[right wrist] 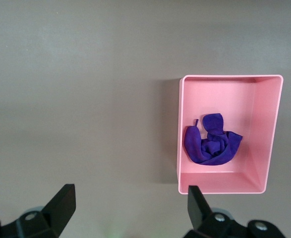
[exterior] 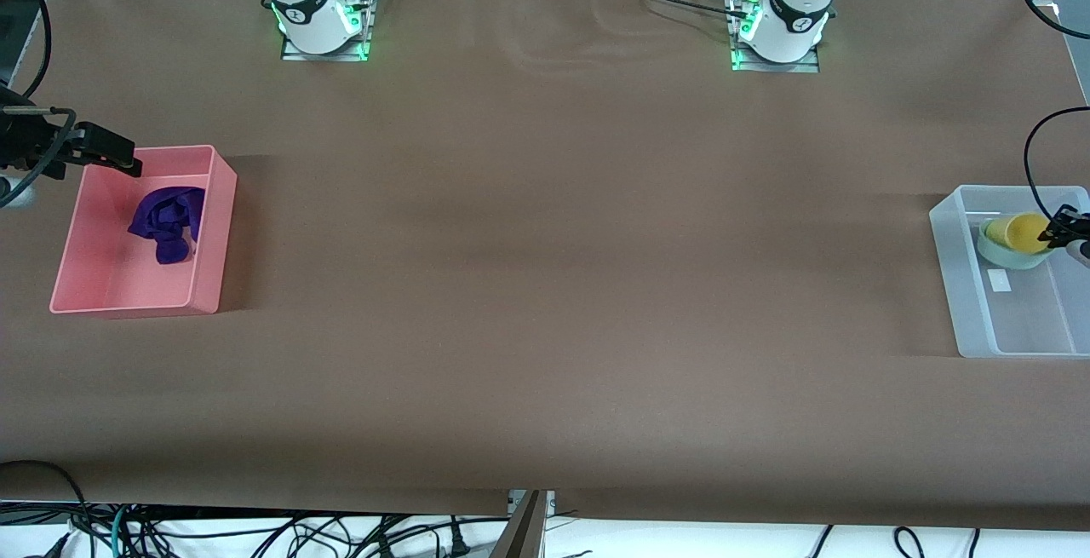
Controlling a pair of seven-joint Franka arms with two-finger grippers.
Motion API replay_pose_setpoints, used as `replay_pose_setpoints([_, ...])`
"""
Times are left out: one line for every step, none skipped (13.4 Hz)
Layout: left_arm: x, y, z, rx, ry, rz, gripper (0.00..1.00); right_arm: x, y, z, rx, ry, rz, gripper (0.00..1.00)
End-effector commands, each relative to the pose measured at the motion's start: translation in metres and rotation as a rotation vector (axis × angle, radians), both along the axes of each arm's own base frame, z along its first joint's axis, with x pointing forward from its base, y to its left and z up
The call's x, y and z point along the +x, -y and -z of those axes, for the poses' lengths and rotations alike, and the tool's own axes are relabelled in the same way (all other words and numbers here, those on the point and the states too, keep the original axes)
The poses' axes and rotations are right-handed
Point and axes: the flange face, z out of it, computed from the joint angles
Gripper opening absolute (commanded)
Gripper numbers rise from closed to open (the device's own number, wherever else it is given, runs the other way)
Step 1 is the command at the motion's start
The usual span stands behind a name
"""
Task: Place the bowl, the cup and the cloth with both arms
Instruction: 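Lower the yellow cup into the green bowl and open the left gripper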
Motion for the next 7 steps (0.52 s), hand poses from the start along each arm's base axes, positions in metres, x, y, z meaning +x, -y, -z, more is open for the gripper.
replay_pose_setpoints([0.015,0.018,-0.044,0.029,0.045,0.039,1.0,-0.003,0.001,-0.001,0.003,-0.008,-0.008,1.0])
replay_pose_setpoints([0.022,0.029,-0.052,0.026,0.061,0.054,1.0,-0.003,0.002,-0.001,0.003,-0.008,-0.007,1.0])
replay_pose_setpoints([0.029,0.037,-0.067,0.033,0.082,0.061,1.0,-0.003,0.003,-0.001,0.004,-0.008,-0.007,1.0])
replay_pose_setpoints([0.034,0.048,-0.081,0.026,0.077,0.061,1.0,-0.003,0.003,-0.001,0.004,-0.007,-0.007,1.0])
replay_pose_setpoints([0.043,0.068,-0.105,0.018,0.072,0.05,1.0,-0.003,0.003,-0.001,0.004,-0.007,-0.007,1.0])
replay_pose_setpoints([0.05,0.091,-0.122,0.001,0.056,0.02,1.0,-0.003,0.003,-0.001,0.004,-0.007,-0.007,1.0])
replay_pose_setpoints([0.057,0.116,-0.136,-0.009,0.042,-0.018,1.0,-0.003,0.003,-0.001,0.003,-0.007,-0.005,1.0])
